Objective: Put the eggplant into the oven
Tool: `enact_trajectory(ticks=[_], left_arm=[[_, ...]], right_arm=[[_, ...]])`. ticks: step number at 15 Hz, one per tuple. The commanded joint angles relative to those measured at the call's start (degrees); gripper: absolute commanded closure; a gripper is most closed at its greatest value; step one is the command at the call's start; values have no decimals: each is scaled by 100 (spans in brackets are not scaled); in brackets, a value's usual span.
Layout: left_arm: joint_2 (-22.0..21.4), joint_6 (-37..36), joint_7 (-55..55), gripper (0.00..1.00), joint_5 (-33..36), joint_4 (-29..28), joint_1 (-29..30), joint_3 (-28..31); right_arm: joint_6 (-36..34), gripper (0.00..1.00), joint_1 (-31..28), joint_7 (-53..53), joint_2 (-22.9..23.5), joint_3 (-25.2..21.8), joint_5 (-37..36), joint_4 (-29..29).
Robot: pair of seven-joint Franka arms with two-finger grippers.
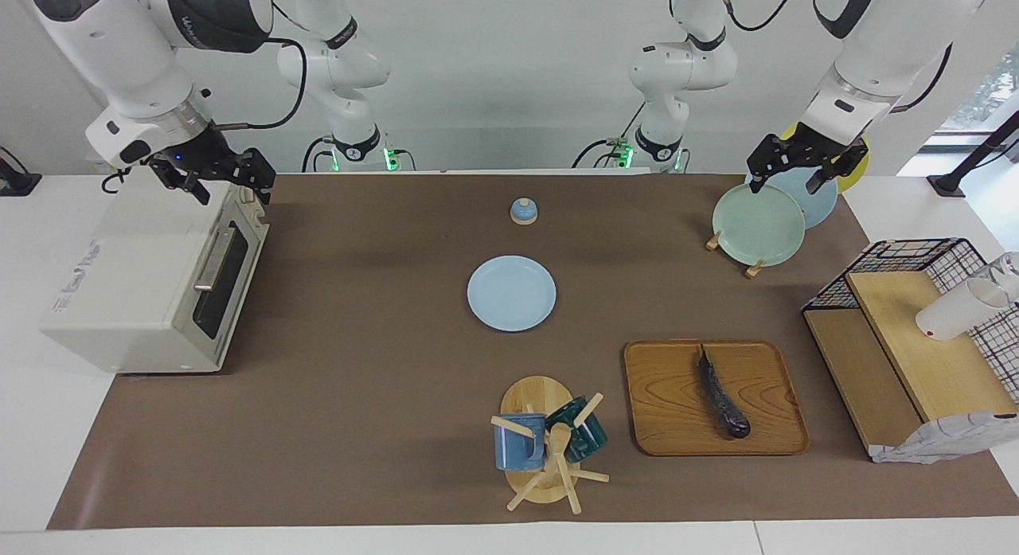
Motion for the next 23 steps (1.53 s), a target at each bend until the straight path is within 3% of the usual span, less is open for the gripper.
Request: enact_trajectory(ticks=[1,9,10,12,23], left_arm=[[-97,-8,20,0,104,-79,44,-29],[-97,-8,20,0,112,-79,44,-29],[-97,-8,20,0,112,-79,44,-29],[-97,-8,20,0,112,-79,44,-29],[-97,-8,20,0,112,-79,44,-29]], right_arm=[[77,0,-33,75,-82,27,116,-65],[111,0,-41,5,-91,35,169,-91],[355,23,-24,5,-91,35,160,-144],[516,100,-67,-222,-126,35,134,-275],[1763,100,-190,-566,-170,18,-789,-1339]])
